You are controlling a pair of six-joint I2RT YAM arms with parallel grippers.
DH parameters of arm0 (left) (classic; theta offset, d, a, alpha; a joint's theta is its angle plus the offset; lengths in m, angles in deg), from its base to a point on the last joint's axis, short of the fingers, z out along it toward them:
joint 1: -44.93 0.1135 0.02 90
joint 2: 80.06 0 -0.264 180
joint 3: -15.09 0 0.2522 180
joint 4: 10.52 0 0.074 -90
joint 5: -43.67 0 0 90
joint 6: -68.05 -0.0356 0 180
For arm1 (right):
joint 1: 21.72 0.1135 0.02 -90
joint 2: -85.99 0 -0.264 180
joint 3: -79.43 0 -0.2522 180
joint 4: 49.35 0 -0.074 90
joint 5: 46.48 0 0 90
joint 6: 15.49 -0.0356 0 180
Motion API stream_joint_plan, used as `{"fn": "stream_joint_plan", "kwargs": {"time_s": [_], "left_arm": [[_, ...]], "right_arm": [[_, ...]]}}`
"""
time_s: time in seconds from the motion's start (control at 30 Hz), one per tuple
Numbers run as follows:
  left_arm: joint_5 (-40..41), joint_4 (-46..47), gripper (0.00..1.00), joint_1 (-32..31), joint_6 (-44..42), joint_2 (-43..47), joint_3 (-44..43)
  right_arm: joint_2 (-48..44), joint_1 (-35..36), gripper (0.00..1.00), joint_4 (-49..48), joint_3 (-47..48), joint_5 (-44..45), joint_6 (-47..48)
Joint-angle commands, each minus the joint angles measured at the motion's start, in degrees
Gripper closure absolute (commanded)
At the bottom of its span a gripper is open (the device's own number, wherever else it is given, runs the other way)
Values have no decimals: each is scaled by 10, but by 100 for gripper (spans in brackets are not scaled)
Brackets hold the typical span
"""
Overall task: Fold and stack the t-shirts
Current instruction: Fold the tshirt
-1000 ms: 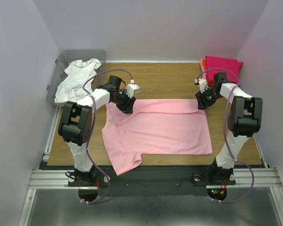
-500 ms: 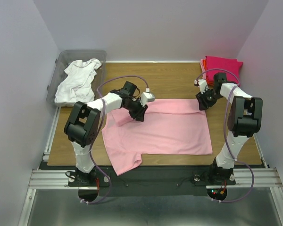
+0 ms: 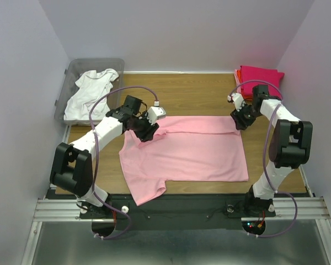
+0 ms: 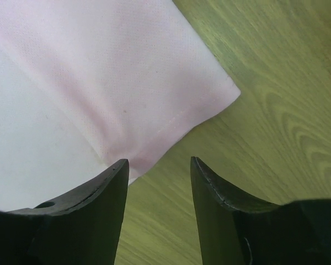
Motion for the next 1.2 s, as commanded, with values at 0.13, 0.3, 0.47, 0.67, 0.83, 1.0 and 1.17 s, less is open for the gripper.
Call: {"fn": "stream_joint_plan", "kwargs": {"time_s": [0.13,0.3,0.47,0.67,0.83,1.0,1.17], "left_arm": [[80,-20,43,13,-27,-7,37],[97,-20,42,15,-28,-20,44],[109,-19,42,14,-30,-35,58],[116,-15,44,14,-33,-46,61],[100,-30,64,14,-38,-47,56],[95,-40,74,14,-37,-40,51],[95,-44,75,14,-34,-42,49]], "right_arm": [[-21,23,39,-1,-26,24,59],[-14,27,36,-1,-32,35,74],[-22,27,36,1,-33,34,81],[-58,28,37,9,-42,26,98],[-74,31,37,33,-55,16,125],[-80,47,37,37,-72,16,136],[-53,61,37,6,-75,45,125]]}}
